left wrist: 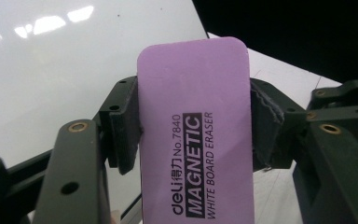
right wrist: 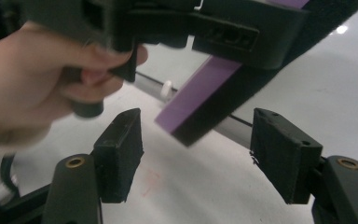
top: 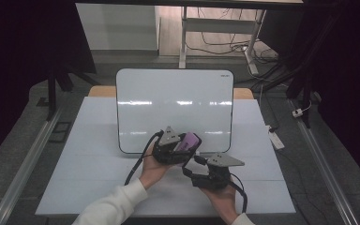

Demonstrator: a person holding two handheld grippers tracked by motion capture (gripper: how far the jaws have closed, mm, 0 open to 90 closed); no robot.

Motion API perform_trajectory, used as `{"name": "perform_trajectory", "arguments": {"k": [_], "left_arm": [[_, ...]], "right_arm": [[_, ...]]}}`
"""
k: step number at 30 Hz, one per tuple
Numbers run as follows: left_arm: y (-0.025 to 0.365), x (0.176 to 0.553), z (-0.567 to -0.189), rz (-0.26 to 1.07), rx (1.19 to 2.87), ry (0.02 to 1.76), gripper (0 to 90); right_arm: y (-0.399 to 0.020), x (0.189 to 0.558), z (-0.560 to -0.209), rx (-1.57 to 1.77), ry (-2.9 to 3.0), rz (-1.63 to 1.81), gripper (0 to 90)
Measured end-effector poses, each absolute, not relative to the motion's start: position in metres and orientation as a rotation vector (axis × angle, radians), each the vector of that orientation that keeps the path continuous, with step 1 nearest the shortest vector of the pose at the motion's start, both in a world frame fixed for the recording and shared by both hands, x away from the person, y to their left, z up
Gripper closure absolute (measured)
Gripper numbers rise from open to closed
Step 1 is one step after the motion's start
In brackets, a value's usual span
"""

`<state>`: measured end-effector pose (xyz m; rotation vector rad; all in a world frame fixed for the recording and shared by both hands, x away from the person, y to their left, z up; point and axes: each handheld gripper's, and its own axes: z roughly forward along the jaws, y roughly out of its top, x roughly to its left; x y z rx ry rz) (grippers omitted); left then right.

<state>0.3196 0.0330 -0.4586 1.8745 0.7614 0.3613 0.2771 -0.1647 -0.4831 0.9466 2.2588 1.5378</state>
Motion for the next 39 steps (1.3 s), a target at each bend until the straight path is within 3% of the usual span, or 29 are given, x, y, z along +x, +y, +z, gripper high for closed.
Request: {"name": "perform_trajectory", "arguments": {"k": [5, 15, 19, 23, 30, 39], "left_arm": [[0.03, 0.315, -0.458, 0.374, 1.842, 0.764, 40.4], [0.035, 0.311, -0.455, 0.366, 1.791, 0.77, 39.5], [0.046, 0.307, -0.449, 0.373, 1.768, 0.773, 31.6], [0.073, 0.296, -0.44, 0.429, 1.752, 0.79, 26.6], [0.144, 0.267, -0.447, 0.543, 1.785, 0.927, 27.6], [0.207, 0.244, -0.473, 0.528, 1.801, 1.102, 29.0]], "right_arm": [[-0.159, 0.279, -0.483, 1.015, 2.208, 1.55, 37.6], [-0.158, 0.281, -0.478, 1.067, 2.146, 1.493, 59.1], [-0.155, 0.285, -0.472, 1.069, 2.127, 1.488, 62.6], [-0.142, 0.293, -0.46, 1.063, 2.113, 1.515, 63.2], [-0.103, 0.319, -0.426, 1.069, 2.114, 1.536, 63.3], [-0.035, 0.361, -0.392, 1.08, 2.143, 1.505, 63.2]]}}
